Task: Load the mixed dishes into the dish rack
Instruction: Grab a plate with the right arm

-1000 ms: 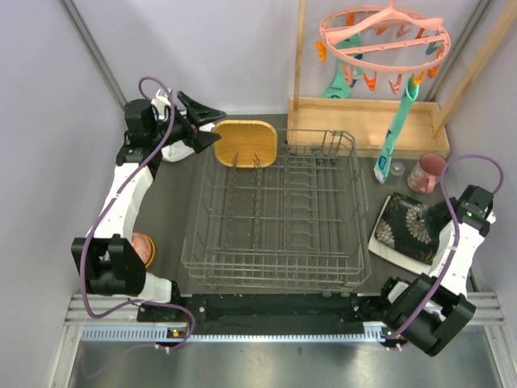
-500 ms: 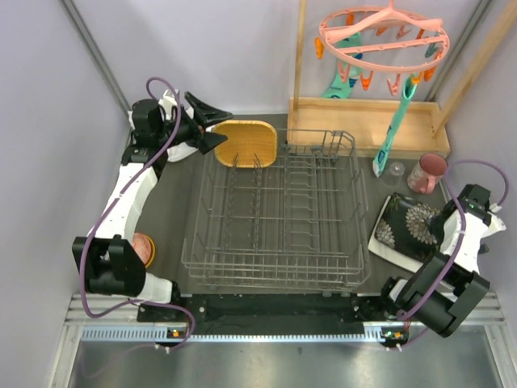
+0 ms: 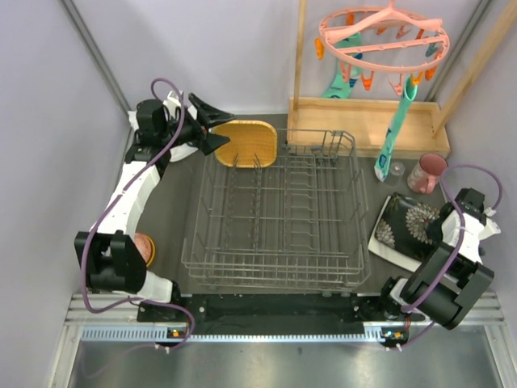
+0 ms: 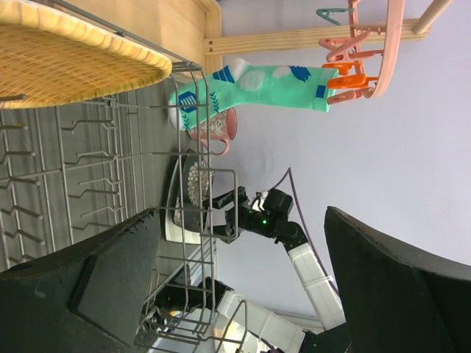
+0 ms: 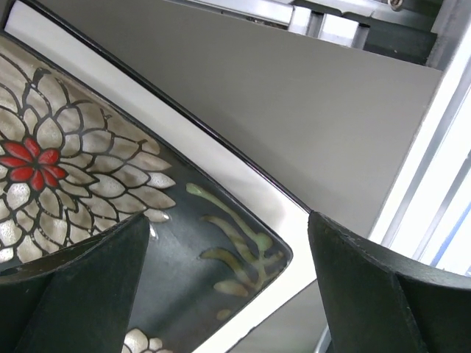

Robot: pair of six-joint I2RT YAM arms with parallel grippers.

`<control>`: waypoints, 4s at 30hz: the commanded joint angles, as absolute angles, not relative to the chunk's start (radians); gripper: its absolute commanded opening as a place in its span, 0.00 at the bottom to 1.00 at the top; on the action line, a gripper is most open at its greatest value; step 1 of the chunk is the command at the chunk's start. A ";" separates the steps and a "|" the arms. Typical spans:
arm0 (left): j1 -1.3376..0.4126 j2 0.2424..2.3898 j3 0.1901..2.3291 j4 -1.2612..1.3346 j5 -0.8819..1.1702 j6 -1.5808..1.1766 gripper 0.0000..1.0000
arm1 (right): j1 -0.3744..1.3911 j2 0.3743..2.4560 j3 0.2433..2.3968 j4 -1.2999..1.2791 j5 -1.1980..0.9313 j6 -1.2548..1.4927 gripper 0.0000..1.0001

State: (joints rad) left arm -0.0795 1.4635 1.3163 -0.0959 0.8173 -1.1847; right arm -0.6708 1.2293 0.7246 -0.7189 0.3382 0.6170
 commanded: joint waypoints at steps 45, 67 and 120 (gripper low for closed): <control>-0.084 1.402 1.233 -0.008 0.813 -1.215 0.97 | -0.678 1.239 0.531 -0.385 -0.084 0.552 0.73; -0.084 1.407 1.215 0.025 0.813 -1.223 0.97 | -0.678 1.278 0.506 -0.318 -0.199 0.532 0.72; -0.087 1.411 1.206 0.043 0.815 -1.238 0.97 | -0.678 1.098 0.434 -0.153 -0.495 0.566 0.70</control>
State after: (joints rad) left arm -0.0834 1.4357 1.2198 -0.0067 0.8135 -1.2331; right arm -0.6849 1.1427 0.4484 -0.1581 -0.3614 0.5339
